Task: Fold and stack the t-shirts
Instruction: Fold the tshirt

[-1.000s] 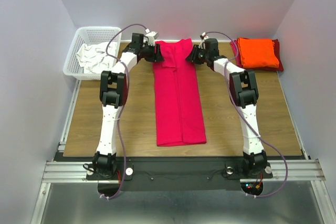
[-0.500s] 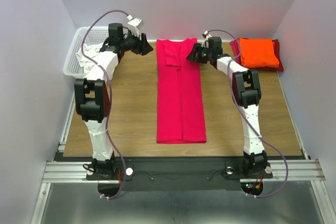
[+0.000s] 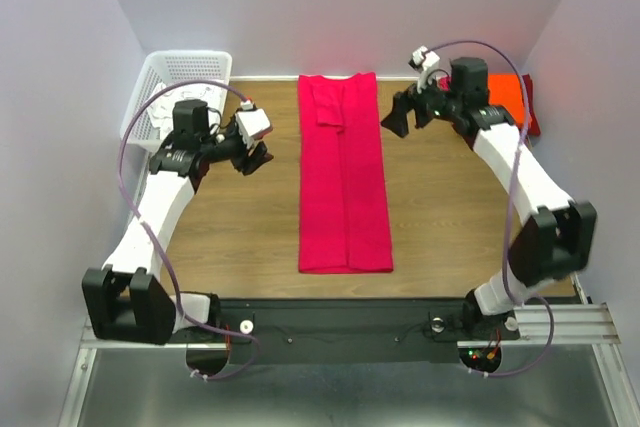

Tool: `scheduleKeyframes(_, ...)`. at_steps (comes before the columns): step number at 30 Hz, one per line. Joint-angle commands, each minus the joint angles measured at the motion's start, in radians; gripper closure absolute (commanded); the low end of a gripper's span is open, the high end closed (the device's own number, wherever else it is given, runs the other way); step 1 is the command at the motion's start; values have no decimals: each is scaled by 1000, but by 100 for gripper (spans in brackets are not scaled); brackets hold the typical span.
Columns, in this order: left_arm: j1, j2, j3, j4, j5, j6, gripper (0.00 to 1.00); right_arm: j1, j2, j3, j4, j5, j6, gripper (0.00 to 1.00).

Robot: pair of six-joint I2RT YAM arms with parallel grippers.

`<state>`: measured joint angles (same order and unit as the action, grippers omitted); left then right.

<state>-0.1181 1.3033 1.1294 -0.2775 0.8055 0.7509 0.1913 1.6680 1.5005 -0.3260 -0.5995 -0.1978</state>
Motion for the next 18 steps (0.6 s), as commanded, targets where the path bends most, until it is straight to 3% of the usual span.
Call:
scheduleKeyframes(1, -3, -91, -75, -86, 57, 49, 29, 10, -179, -185, -117, 53, -158, 0)
scheduleKeyframes(3, -5, -102, -86, -65, 64, -14, 8, 10, -247, -236, -157, 67, -228, 0)
scheduleKeyframes(6, -5, -75, -56, -171, 113, 71, 2, 14, -350, -301, -330, -40, -458, 0)
scheduleKeyframes(8, -20, -52, -28, -332, 124, 190, 2, 25, -442, -408, -364, -40, -518, 0)
scheduleKeyframes(10, -58, -61, -49, -379, 98, 331, 3, 49, -499, -485, -404, -31, -598, 1)
scheduleKeyframes(15, -170, -188, -284, -284, -2, 445, 10, 169, -648, -696, -423, 13, -698, 8)
scheduleKeyframes(18, -326, -254, -413, -204, -75, 461, 17, 249, -703, -762, -384, 33, -707, 19)
